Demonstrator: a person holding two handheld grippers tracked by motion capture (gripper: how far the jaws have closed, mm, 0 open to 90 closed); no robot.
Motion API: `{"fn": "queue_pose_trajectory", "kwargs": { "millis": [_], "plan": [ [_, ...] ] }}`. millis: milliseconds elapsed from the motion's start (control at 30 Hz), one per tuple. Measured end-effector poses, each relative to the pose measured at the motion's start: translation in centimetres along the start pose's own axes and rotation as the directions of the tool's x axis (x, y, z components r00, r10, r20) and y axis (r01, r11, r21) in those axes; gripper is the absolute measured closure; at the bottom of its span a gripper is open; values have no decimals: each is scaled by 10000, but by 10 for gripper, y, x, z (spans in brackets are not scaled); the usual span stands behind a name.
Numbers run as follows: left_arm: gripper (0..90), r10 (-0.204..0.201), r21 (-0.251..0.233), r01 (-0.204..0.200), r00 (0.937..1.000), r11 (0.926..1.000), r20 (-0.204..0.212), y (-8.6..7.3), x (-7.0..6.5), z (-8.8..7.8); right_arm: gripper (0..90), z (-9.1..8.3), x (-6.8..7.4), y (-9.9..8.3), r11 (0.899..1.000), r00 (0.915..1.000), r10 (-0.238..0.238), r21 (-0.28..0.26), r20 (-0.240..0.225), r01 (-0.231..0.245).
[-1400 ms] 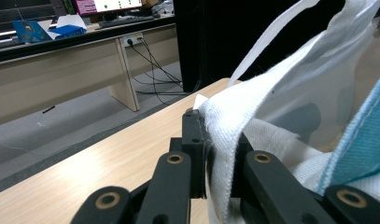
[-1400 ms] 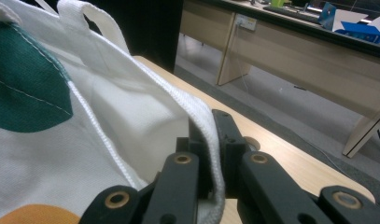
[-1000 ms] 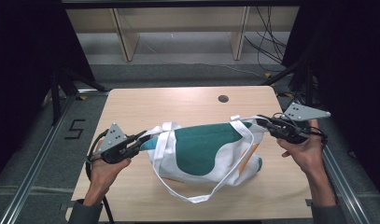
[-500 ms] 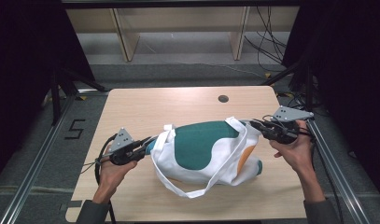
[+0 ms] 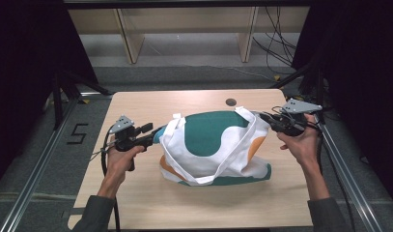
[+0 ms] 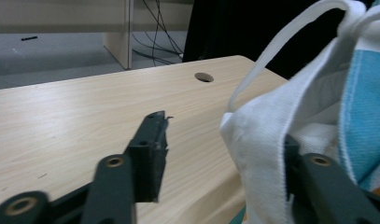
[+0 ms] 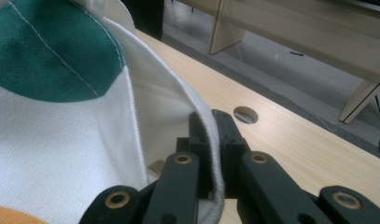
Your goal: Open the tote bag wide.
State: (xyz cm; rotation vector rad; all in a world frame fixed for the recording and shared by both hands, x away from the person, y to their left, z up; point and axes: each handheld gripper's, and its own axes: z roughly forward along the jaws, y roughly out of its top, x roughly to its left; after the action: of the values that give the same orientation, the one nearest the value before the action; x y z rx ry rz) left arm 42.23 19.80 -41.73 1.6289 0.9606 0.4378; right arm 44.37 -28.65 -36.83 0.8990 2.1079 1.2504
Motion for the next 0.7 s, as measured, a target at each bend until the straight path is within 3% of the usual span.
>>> {"fn": "queue_pose_trajectory", "kwargs": {
  "millis": [67, 167, 200, 233, 267, 333, 367, 467, 500, 600, 667, 700],
  "plan": [
    [383, -544, -58, 543, 9983, 9985, -187, 13, 1, -9, 881, 1, -1, 3, 9999, 9999, 78, 137, -112, -76],
    [376, -204, 96, 206, 9995, 9997, -229, 29, 2, -13, 881, 6, -4, 7, 10000, 10000, 4, 34, 54, -4],
    [373, -378, 239, 381, 9992, 9990, -121, 34, 4, -14, 881, 5, -5, 9, 9996, 9999, 137, 255, -93, -135],
    [353, -653, 268, 653, 9979, 9975, 20, 39, 6, -14, 881, 6, -6, 9, 9999, 9999, 136, -72, 49, -135],
    [338, -653, 268, 653, 9979, 9975, 20, 39, 6, -14, 881, 6, -6, 9, 9999, 9999, 136, -72, 49, -135],
    [317, -1406, 144, 1401, 9891, 9900, 431, 45, 13, -15, 881, 0, -10, 13, 9999, 10000, -45, -163, 44, 46],
    [300, -1897, 15, 1898, 9810, 9818, 398, 50, 17, -17, 881, -2, -9, 14, 9999, 9999, 103, -39, -33, -103],
    [283, -1732, -93, 1736, 9843, 9848, 352, 55, 13, -22, 881, -3, -9, 14, 9998, 9999, 132, -130, 57, -131],
    [262, -1725, -270, 1726, 9850, 9846, 59, 61, 8, -31, 881, -3, -10, 15, 9996, 10000, -10, -264, 53, 11],
    [227, -1888, -504, 1879, 9819, 9809, -141, 69, 7, -42, 881, -2, -9, 14, 9997, 9997, 189, -134, 126, -188],
    [231, -1590, -404, 1586, 9873, 9865, -64, 68, 4, -48, 881, -1, -11, 14, 9995, 9998, 88, -296, 156, -84],
    [243, -1509, -346, 1508, 9885, 9880, -2, 66, -1, -51, 881, -2, -10, 14, 9998, 9998, 200, -81, 58, -199]
  ]
}}
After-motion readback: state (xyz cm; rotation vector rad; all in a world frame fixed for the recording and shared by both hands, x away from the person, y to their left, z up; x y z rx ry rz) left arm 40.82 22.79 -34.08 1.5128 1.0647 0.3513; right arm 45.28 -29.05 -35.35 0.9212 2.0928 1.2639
